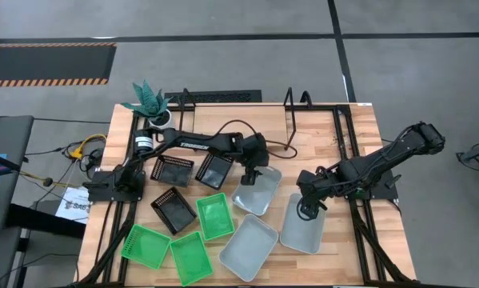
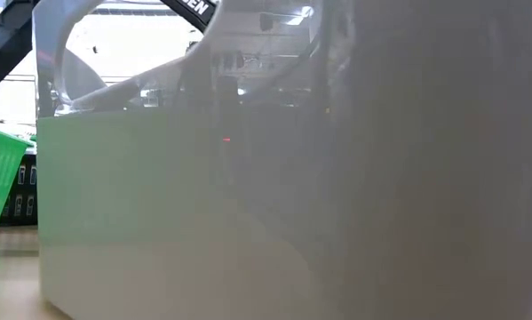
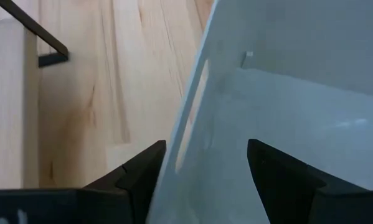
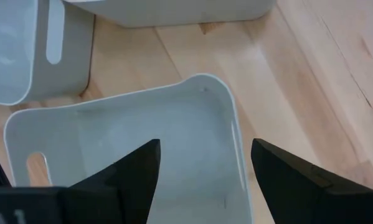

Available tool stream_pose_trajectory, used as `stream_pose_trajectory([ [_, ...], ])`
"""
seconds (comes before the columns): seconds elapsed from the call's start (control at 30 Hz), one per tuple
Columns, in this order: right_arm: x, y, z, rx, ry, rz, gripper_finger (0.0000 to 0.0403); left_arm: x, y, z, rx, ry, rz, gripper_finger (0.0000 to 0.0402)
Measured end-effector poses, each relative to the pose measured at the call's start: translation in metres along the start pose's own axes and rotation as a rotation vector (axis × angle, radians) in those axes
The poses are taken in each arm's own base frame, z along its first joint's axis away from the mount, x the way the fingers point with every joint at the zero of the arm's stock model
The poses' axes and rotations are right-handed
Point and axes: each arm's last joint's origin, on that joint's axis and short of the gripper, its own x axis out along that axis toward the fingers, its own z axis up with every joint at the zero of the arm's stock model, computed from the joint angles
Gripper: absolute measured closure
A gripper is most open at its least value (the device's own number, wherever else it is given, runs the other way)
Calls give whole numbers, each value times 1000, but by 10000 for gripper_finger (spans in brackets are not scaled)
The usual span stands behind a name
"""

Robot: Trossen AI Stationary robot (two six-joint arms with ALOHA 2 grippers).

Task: Stack baskets on shelf by color
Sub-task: Put the top left gray bin on the shelf

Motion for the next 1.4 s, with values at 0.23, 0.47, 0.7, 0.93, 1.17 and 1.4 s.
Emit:
stream_pose_trajectory([
  [0.23, 0, 1, 1, 18, -6, 8, 127, 0, -3, -3, 57, 47, 14, 245],
  [0.47, 0, 2, 2, 22, -18, 24, 127, 5, -3, -10, 45, 108, 33, 357],
  [0.7, 0, 3, 2, 30, -21, 27, 127, 9, -2, -11, 7, 113, 52, 398],
  [0.93, 0, 3, 2, 49, -22, 29, 127, -8, 3, 11, -80, 105, 62, 401],
  [1.17, 0, 3, 3, 78, -26, 36, 127, -41, 10, 45, -86, 97, 73, 401],
  [1.4, 0, 3, 3, 76, -49, 19, 127, -85, 25, 65, -111, 134, 90, 401],
])
